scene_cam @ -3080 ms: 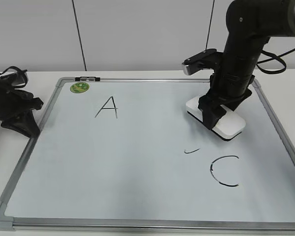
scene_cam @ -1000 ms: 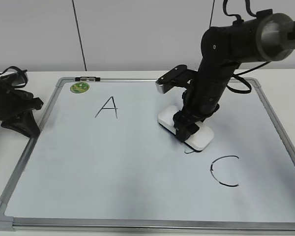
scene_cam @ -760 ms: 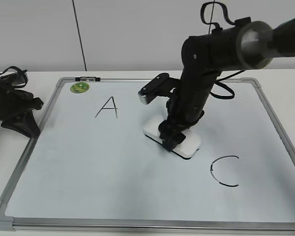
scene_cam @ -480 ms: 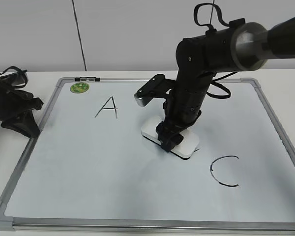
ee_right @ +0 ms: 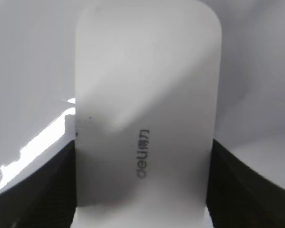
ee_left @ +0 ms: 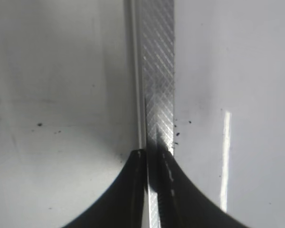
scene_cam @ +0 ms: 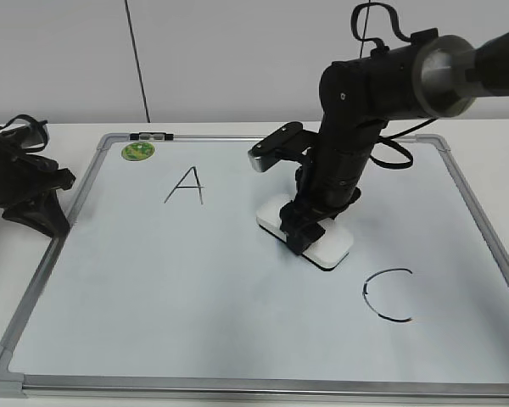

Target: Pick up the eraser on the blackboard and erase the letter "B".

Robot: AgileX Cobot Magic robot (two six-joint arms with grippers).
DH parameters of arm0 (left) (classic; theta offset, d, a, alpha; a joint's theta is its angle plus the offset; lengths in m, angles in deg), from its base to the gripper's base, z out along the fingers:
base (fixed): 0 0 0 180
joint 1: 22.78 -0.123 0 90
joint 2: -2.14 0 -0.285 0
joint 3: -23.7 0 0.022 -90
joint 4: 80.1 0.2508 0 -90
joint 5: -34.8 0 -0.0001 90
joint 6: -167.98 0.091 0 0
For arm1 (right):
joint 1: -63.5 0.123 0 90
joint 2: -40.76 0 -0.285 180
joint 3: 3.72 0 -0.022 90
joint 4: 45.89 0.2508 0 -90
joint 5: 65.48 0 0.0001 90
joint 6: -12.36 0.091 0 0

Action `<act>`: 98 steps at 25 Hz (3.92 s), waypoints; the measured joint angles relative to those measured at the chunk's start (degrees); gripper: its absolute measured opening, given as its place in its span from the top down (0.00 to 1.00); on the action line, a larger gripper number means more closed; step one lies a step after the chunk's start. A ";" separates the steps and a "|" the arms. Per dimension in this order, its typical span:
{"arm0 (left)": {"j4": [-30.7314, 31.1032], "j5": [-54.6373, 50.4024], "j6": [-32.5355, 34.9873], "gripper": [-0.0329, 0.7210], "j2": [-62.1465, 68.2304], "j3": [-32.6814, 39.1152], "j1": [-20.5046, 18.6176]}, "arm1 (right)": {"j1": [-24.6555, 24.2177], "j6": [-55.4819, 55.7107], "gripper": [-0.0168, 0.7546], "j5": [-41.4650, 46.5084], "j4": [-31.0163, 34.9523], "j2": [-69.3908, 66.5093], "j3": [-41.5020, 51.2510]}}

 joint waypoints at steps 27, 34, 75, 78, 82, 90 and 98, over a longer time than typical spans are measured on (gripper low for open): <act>0.24 0.00 0.00 0.91 0.00 0.00 0.00 | -16.40 12.93 0.29 1.27 -7.63 6.66 0.51; 0.24 0.00 0.00 0.91 0.00 0.00 0.00 | -24.67 18.82 0.29 5.26 -3.14 6.75 0.51; 0.24 -0.09 0.00 0.90 0.00 0.00 0.00 | -26.50 24.39 0.23 2.27 -2.64 7.17 6.12; 0.24 -0.09 0.00 0.89 0.00 -0.12 0.00 | -26.50 24.39 0.23 4.99 -4.34 10.70 3.64; 0.89 -0.74 0.07 0.84 0.37 -1.10 0.00 | -26.50 24.39 0.23 7.34 -5.04 15.20 1.93; 1.67 -6.98 0.21 0.43 0.92 -9.46 0.00 | -26.50 22.04 0.23 12.16 -1.76 21.81 1.69; 3.69 -15.73 -2.66 0.37 -7.32 -15.13 0.00 | -26.50 19.76 0.23 18.86 -0.01 28.96 1.69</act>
